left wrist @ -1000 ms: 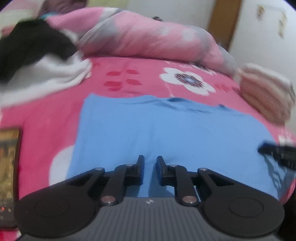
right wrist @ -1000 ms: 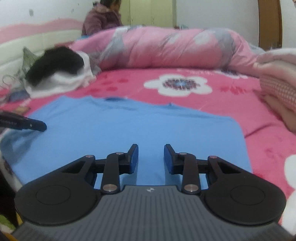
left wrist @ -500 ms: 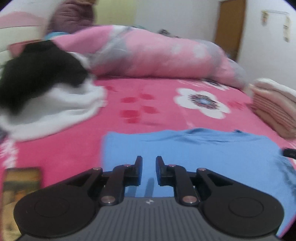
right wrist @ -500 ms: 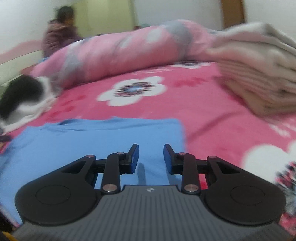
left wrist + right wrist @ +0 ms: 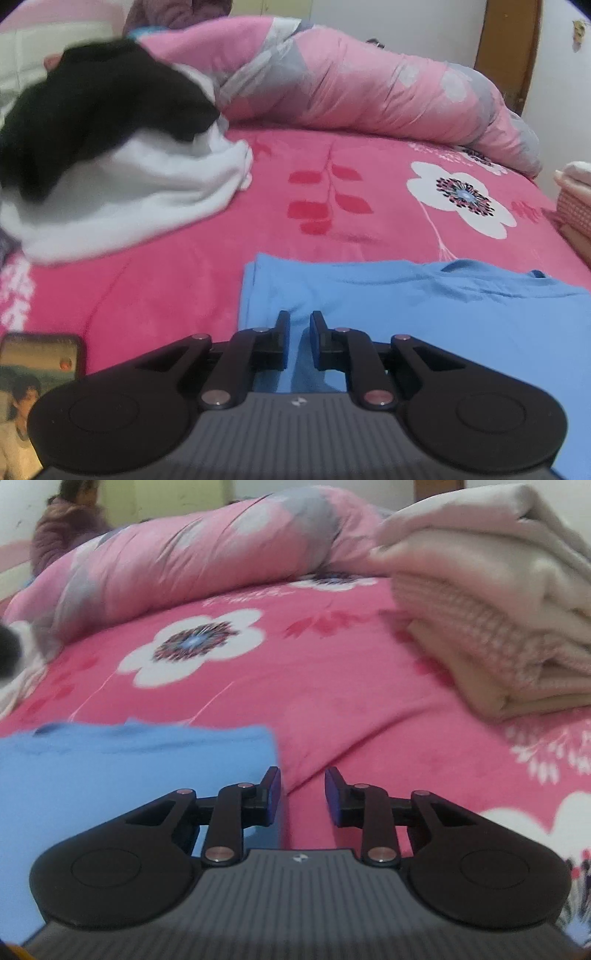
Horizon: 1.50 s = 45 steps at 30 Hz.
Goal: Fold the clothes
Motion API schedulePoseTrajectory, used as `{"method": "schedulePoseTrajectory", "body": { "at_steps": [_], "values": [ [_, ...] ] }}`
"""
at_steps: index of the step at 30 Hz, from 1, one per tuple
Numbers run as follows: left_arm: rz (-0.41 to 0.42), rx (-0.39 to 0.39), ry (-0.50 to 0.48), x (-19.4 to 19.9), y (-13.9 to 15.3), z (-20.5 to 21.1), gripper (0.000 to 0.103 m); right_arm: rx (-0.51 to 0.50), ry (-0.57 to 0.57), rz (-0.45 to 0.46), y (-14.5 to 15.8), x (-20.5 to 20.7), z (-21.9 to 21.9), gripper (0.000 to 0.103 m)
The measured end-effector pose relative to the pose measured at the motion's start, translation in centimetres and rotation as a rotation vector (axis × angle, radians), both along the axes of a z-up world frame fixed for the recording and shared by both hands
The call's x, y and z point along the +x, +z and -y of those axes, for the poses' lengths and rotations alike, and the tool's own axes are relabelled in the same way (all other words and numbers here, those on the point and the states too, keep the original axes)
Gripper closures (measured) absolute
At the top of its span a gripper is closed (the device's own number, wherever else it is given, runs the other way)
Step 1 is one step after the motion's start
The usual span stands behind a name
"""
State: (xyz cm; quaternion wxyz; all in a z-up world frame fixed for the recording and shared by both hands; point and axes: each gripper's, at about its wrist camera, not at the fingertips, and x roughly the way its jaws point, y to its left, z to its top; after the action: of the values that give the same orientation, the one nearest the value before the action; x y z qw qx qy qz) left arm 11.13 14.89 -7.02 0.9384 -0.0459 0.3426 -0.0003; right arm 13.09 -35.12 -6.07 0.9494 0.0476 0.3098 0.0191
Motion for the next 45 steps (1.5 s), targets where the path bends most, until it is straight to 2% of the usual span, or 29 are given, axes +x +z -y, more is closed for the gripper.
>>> {"method": "schedulePoseTrajectory", "body": {
  "at_steps": [3, 6, 8, 9, 11, 12, 13, 16, 19, 23, 27, 31, 34, 35, 38, 40, 43, 45],
  "values": [
    [0.025, 0.056, -0.043, 0.2, 0.2, 1.4, 0.076, 0.038, 0.116, 0.035, 0.5, 0.2, -1.7, 0.076],
    [-0.018, 0.078, -0.026, 1.2, -0.7, 1.7, 0.077, 0.107, 0.231, -0.032, -0.6, 2.1, -3.4, 0.074],
    [-0.025, 0.069, 0.000, 1.5, -0.7, 1.3, 0.080, 0.070, 0.176, -0.080, -1.7, 3.4, -3.2, 0.075],
    [-0.022, 0.065, 0.014, 1.4, -0.6, 1.1, 0.081, 0.042, 0.111, -0.080, -1.8, 3.5, -2.6, 0.076],
    [-0.003, 0.076, 0.038, 0.9, -0.1, 0.7, 0.081, -0.021, -0.030, -0.065, -1.3, 3.1, -1.2, 0.074],
    [0.014, 0.077, 0.044, 0.5, 0.3, 0.5, 0.080, -0.034, -0.068, -0.046, -0.8, 2.6, -0.6, 0.074],
    [0.031, 0.076, 0.046, 0.0, 0.8, 0.4, 0.079, -0.019, -0.059, -0.024, -0.2, 1.5, -0.4, 0.074],
    [0.081, 0.054, 0.021, -1.7, 2.2, 0.4, 0.077, 0.031, 0.018, 0.036, 1.4, -1.9, -0.5, 0.074],
    [0.092, 0.028, -0.024, -3.4, 2.9, 1.0, 0.071, 0.053, 0.228, 0.049, 1.6, -5.3, -3.4, 0.073],
    [0.038, 0.007, -0.048, -4.9, 2.1, 1.9, 0.072, 0.030, 0.372, 0.001, -0.8, -9.7, -5.2, 0.073],
    [0.012, 0.003, -0.083, -6.4, 1.7, 2.7, 0.071, 0.021, 0.180, 0.008, -0.9, -12.3, -1.4, 0.073],
    [0.025, 0.013, -0.114, -8.0, 2.0, 3.9, 0.071, 0.012, -0.029, 0.017, -0.8, -14.7, 2.7, 0.072],
    [0.008, 0.020, -0.141, -9.0, 1.7, 5.3, 0.068, 0.072, 0.030, 0.097, 0.1, -15.8, 1.5, 0.072],
    [-0.001, 0.023, -0.151, -9.3, 1.6, 5.8, 0.068, 0.067, 0.087, 0.117, 0.2, -15.6, -0.1, 0.072],
    [-0.043, 0.033, -0.182, -10.1, 0.7, 7.4, 0.066, 0.054, 0.245, 0.107, -0.8, -15.0, -4.4, 0.073],
    [-0.065, 0.055, -0.182, -10.5, 0.1, 8.2, 0.060, 0.008, 0.306, 0.081, -1.8, -14.7, -6.4, 0.073],
    [-0.067, 0.094, -0.185, -11.1, -0.2, 8.7, 0.055, -0.065, 0.266, 0.062, -2.7, -15.9, -5.6, 0.073],
    [-0.071, 0.104, -0.181, -11.3, -0.1, 8.8, 0.053, -0.066, 0.191, 0.061, -2.2, -17.0, -3.5, 0.074]
  ]
}}
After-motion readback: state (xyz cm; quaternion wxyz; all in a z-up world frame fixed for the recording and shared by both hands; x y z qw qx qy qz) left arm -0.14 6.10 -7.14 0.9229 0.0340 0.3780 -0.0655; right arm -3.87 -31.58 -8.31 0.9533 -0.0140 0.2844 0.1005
